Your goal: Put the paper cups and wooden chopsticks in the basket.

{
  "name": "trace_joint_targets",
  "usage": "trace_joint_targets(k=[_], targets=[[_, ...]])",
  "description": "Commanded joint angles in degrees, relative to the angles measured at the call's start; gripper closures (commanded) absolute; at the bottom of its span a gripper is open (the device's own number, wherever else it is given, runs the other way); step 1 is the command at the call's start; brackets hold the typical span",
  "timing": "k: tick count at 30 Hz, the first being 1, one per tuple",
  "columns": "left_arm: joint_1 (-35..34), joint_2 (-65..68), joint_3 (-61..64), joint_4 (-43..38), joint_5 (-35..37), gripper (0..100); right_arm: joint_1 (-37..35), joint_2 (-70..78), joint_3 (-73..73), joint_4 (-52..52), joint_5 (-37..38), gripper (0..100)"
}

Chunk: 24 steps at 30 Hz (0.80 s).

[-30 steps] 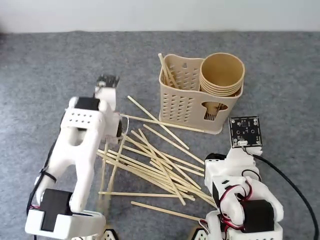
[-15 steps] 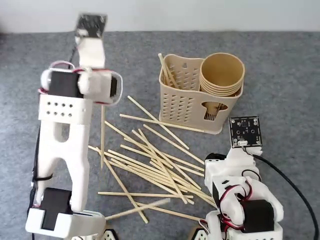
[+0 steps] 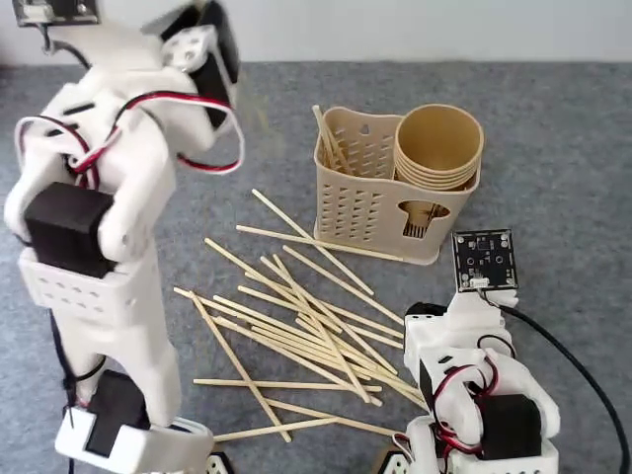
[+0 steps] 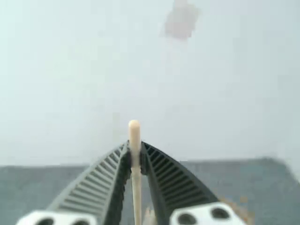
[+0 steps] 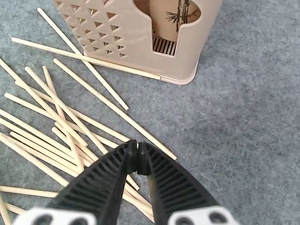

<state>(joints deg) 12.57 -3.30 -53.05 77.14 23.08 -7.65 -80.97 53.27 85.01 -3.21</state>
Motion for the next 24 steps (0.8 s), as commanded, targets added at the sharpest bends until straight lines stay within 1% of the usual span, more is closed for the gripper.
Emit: trace_joint_targets(k=[1,5,9,13,14,15,18,20,24], targets=[[2.4,1.6,0.0,-8.8,1.6,99,0.6,-0.2,-0.3,-1.3,-0.6,98.3],[3.6,5.4,2.9,-15.0,1.6,99,0.6,-0.2,-0.3,-1.3,-0.6,98.3],[5.6,9.1,3.6,-14.9,1.6,99,0.6,-0.2,-0.3,-1.3,-0.6,98.3],[7.6,12.2,3.5,-9.9,1.2,98,0.6,-0.2,-0.3,-1.3,-0.6,98.2],[7.7,12.9,3.5,-8.4,1.2,97,0.6,-0.2,-0.3,-1.3,-0.6,98.0],[7.7,13.3,3.5,-6.8,1.2,94,0.6,-0.2,-0.3,-1.3,-0.6,98.0],[7.5,13.5,3.0,-1.0,1.6,81,0.6,-0.2,-0.3,-1.3,-0.6,97.9],[7.4,12.2,3.0,2.4,1.6,76,0.6,-0.2,-0.3,-1.3,-0.6,97.9],[6.2,6.6,3.0,6.3,1.5,76,0.6,-0.2,-0.3,-1.3,-0.6,97.9]])
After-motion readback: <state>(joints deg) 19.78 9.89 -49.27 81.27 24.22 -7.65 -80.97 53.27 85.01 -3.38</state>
